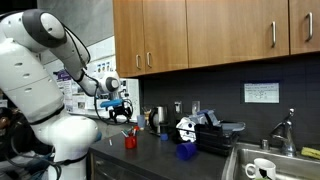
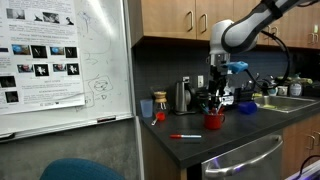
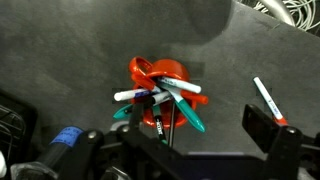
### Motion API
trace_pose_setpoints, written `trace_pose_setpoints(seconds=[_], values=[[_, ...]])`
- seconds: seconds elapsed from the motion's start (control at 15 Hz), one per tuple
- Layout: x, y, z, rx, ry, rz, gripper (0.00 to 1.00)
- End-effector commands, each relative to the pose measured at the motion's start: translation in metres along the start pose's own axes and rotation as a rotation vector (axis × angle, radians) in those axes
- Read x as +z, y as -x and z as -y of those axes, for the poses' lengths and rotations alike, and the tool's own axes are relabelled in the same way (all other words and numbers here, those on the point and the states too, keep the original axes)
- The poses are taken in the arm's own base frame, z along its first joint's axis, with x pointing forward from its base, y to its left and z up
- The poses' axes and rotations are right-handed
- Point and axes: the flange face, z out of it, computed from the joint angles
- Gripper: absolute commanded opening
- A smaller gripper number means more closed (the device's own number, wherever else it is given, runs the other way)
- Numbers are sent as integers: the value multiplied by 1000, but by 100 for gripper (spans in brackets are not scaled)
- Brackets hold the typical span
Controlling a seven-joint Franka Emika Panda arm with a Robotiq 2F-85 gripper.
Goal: Take the green marker out of the cup
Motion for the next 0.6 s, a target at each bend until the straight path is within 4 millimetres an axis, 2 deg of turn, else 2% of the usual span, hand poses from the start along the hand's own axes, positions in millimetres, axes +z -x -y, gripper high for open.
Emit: trace_pose_setpoints(seconds=[0.0,0.53], values=[[10,-14,3,-15,-5,22,100],[33,-21,2,-19,-29,76,100]])
